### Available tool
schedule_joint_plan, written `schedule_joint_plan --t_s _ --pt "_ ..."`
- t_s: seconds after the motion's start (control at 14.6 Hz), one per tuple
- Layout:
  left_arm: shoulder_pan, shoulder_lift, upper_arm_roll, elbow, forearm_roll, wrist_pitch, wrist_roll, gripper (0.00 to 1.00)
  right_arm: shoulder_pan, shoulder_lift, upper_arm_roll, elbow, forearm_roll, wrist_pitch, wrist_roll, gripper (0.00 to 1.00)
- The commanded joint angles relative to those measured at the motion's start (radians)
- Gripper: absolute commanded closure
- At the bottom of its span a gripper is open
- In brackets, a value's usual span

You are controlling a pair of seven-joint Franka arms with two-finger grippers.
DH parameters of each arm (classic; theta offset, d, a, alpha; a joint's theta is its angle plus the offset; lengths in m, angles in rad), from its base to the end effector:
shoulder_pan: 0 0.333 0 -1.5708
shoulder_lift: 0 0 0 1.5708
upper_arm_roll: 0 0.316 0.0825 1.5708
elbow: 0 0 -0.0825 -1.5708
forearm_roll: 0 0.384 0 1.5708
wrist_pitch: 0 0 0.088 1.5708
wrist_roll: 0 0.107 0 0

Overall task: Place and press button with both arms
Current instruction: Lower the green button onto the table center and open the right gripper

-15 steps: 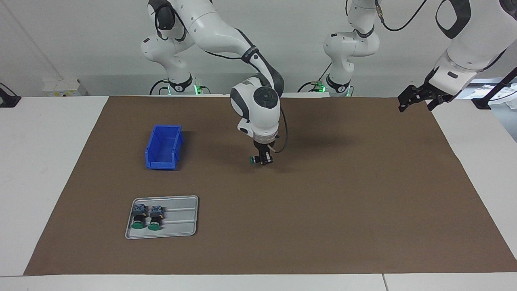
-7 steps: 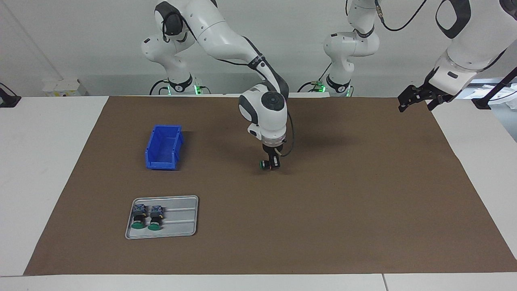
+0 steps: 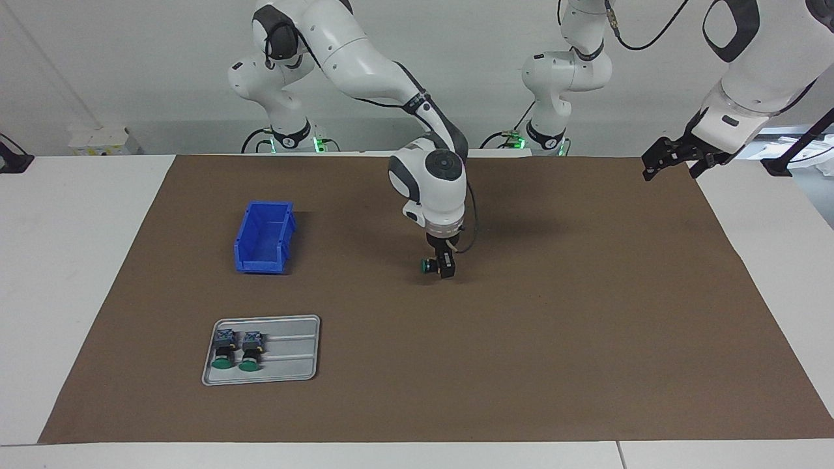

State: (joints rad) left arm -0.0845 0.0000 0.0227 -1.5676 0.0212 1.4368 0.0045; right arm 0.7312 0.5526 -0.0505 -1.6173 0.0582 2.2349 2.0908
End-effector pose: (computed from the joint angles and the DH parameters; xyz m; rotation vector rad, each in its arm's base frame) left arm 0.5387 -0.0308 0.6152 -3.1085 0.1008 0.2027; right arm 0.5357 0.4420 0.3096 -2.3142 2.0217 0.0127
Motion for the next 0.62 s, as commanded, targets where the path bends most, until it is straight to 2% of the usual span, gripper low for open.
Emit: schedule_joint_plan --t_s 0.0,0.21,0.55 --pt "0.000 -0.015 0.000 -0.022 0.009 0.007 -0.001 0.00 -0.021 -0.042 -0.003 0.057 -0.004 -0.107 -0.037 0.01" --pt "0.003 -0.015 0.000 -0.022 0.009 0.005 -0.005 0.00 -0.103 -0.144 -0.005 0.053 -0.003 -0.207 -0.209 0.01" --pt "-0.001 -0.015 -0.006 -0.023 0.009 0.014 -0.034 0.00 -0.306 -0.272 -0.006 0.042 0.002 -0.334 -0.666 0.01"
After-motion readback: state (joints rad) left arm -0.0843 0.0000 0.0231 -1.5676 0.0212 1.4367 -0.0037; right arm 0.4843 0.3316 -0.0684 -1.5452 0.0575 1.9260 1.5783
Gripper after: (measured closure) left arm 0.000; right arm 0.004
